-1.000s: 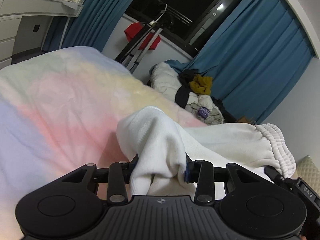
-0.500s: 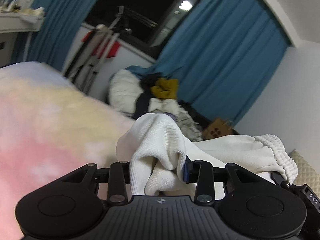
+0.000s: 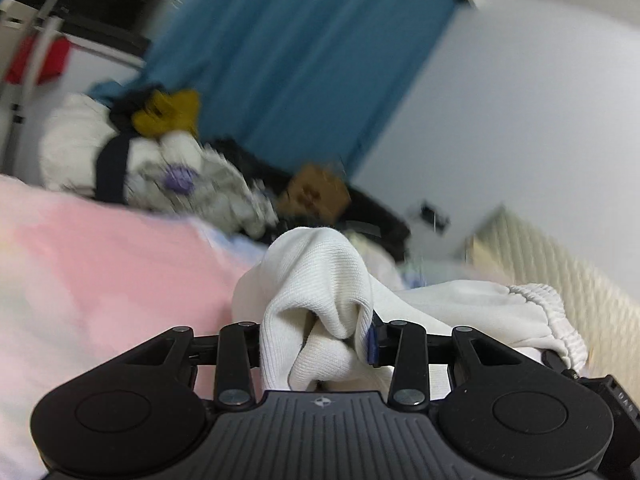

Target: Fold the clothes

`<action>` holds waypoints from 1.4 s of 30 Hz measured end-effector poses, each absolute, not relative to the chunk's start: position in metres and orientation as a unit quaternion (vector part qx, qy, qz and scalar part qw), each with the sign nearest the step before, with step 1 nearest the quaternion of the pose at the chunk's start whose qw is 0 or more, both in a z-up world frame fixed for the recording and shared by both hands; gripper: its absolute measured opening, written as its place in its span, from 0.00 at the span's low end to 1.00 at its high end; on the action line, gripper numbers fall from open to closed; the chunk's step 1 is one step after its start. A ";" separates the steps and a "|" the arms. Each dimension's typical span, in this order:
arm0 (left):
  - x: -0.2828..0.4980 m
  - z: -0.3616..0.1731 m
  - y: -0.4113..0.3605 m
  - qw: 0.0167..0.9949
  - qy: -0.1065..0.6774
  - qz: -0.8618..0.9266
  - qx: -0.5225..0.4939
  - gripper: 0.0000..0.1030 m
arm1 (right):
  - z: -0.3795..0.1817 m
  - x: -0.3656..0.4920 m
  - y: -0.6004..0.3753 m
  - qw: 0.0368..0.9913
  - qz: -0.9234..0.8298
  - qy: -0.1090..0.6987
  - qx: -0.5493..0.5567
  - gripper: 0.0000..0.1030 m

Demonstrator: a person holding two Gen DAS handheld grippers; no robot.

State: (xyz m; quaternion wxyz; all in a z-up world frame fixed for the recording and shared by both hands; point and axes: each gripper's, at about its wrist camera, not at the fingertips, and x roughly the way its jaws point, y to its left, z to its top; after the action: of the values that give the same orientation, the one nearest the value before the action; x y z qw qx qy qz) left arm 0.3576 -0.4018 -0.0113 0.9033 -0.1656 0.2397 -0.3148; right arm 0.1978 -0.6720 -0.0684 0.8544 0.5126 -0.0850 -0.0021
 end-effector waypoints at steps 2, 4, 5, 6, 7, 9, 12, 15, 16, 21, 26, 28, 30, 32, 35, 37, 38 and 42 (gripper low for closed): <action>0.366 -0.033 -0.421 0.901 0.256 -0.319 -0.145 0.40 | -0.091 0.195 -0.679 0.849 -0.037 -0.061 0.523 0.36; 0.372 -0.049 -0.428 0.899 0.265 -0.324 -0.132 0.41 | -0.116 0.194 -0.681 0.842 -0.054 -0.040 0.535 0.35; 0.375 -0.055 -0.425 0.896 0.270 -0.326 -0.134 0.43 | -0.128 0.191 -0.679 0.834 -0.055 -0.046 0.547 0.35; 0.379 -0.061 -0.422 0.893 0.275 -0.328 -0.136 0.43 | -0.134 0.190 -0.675 0.829 -0.057 -0.052 0.554 0.35; 0.383 -0.067 -0.419 0.891 0.281 -0.329 -0.136 0.44 | -0.139 0.189 -0.671 0.826 -0.060 -0.055 0.558 0.35; 0.394 -0.075 -0.413 0.889 0.297 -0.327 -0.123 0.44 | -0.135 0.192 -0.665 0.839 -0.072 -0.042 0.538 0.35; 0.393 -0.085 -0.402 0.885 0.312 -0.329 -0.103 0.47 | -0.136 0.187 -0.664 0.837 -0.090 -0.017 0.539 0.35; 0.376 -0.093 -0.389 0.882 0.329 -0.325 -0.093 0.48 | -0.138 0.176 -0.662 0.836 -0.116 0.021 0.536 0.35; 0.370 -0.096 -0.385 0.881 0.335 -0.323 -0.089 0.49 | -0.140 0.173 -0.661 0.835 -0.128 0.037 0.533 0.35; 0.347 -0.104 -0.372 0.867 0.374 -0.320 -0.072 0.56 | -0.164 0.164 -0.663 0.812 -0.169 0.094 0.551 0.35; 0.332 -0.095 -0.364 0.865 0.387 -0.315 -0.050 0.62 | -0.176 0.156 -0.666 0.788 -0.163 0.081 0.588 0.37; 0.322 -0.083 -0.360 0.871 0.384 -0.304 -0.030 0.60 | -0.172 0.153 -0.667 0.781 -0.162 0.087 0.597 0.38; 0.310 -0.069 -0.355 0.876 0.376 -0.301 -0.015 0.62 | -0.163 0.147 -0.662 0.778 -0.167 0.103 0.597 0.39; 0.297 -0.054 -0.348 0.881 0.367 -0.300 -0.002 0.67 | -0.149 0.140 -0.654 0.785 -0.177 0.120 0.581 0.39; 0.274 -0.029 -0.338 0.887 0.352 -0.298 0.006 0.74 | -0.130 0.127 -0.643 0.800 -0.192 0.138 0.551 0.40; 0.258 -0.011 -0.333 0.891 0.340 -0.299 0.010 0.79 | -0.115 0.112 -0.638 0.811 -0.198 0.133 0.535 0.39; 0.250 -0.003 -0.331 0.893 0.335 -0.301 0.014 0.81 | -0.106 0.105 -0.635 0.818 -0.199 0.132 0.522 0.39; 0.210 0.031 -0.323 0.904 0.303 -0.301 0.031 0.89 | -0.059 0.074 -0.617 0.857 -0.206 0.143 0.451 0.39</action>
State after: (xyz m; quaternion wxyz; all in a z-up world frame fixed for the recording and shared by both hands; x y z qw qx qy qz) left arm 0.2103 -0.3231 0.0312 0.9037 0.0314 0.3030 -0.3010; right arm 0.0738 -0.6166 -0.0590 0.8566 0.4510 0.1430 -0.2060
